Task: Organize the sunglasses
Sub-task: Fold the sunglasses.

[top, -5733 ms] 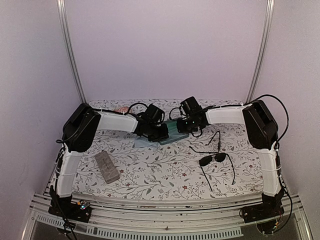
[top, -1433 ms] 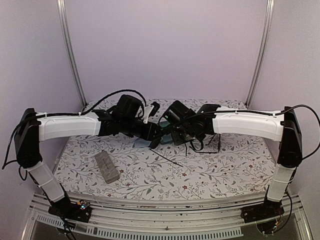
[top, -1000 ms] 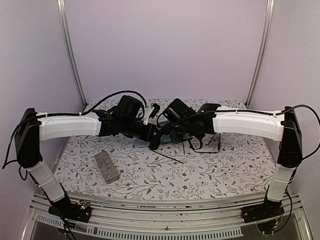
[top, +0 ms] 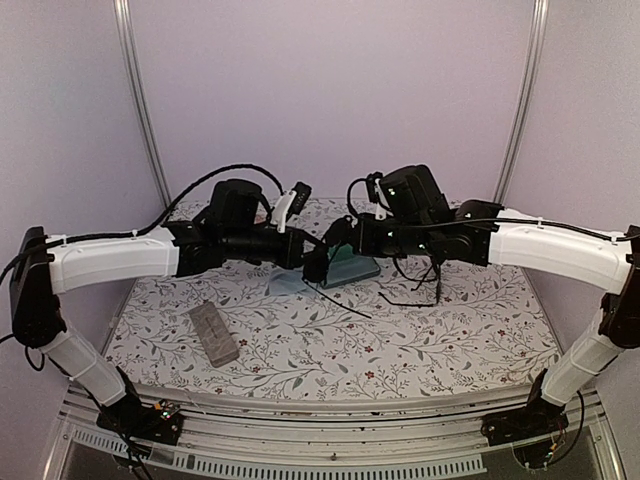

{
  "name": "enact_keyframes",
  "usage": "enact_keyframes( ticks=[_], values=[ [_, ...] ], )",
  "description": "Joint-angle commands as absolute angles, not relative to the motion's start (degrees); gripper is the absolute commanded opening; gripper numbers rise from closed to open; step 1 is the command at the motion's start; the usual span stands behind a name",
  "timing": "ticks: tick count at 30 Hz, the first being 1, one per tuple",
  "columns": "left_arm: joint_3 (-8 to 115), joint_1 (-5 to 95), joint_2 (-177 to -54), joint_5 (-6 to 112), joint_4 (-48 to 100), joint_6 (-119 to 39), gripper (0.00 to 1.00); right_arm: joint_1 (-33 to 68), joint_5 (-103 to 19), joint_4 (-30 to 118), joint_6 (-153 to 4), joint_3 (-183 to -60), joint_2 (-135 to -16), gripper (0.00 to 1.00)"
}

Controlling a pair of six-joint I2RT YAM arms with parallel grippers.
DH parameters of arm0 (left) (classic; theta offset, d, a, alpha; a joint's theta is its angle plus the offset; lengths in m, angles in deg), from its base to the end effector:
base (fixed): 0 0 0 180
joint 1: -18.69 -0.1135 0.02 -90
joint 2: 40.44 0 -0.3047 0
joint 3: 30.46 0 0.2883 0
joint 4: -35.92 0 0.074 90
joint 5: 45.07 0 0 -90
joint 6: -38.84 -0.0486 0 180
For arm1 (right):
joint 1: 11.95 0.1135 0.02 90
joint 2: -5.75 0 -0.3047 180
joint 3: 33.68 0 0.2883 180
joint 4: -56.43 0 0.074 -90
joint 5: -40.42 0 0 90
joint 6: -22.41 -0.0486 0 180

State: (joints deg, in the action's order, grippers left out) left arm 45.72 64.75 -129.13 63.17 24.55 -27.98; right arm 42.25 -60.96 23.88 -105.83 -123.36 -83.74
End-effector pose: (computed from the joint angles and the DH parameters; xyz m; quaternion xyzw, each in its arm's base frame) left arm 0.2696 -0.3017 0.3070 0.2489 0.7939 -0.4153 0.3678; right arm 0.2466 0.3256 0.3540 -0.0737 0.8700 0.2862 0.3946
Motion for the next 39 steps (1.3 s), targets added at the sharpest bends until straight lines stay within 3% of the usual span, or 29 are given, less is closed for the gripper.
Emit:
enact_keyframes(
  ticks=[1, 9, 17, 27, 33, 39],
  values=[
    [44.8, 64.3, -127.5, 68.3, 29.0, -26.6, 0.01, 42.2, -55.4, 27.8, -102.7, -124.9, -84.4, 0.03],
    [42.8, 61.9, -125.6, 65.7, 31.0, -22.1, 0.01, 42.2, -61.7, 28.7, -105.2, -118.8, -76.7, 0.07],
    [39.6, 56.7, -121.5, 60.4, 32.7, -9.7, 0.02, 42.7, -38.5, 47.8, -96.6, -109.4, -69.7, 0.18],
    [40.1, 52.7, -117.7, 66.7, 34.5, 3.9, 0.02, 49.4, -29.8, 58.8, -88.9, -113.4, -73.9, 0.18],
    [40.3, 51.9, -116.5, 72.0, 36.8, 7.7, 0.02, 51.1, -31.1, 59.4, -86.0, -116.8, -78.0, 0.18],
    [40.1, 51.9, -115.9, 79.5, 41.2, 10.3, 0.02, 51.2, -41.3, 60.7, -85.7, -120.1, -81.4, 0.18]
  ],
)
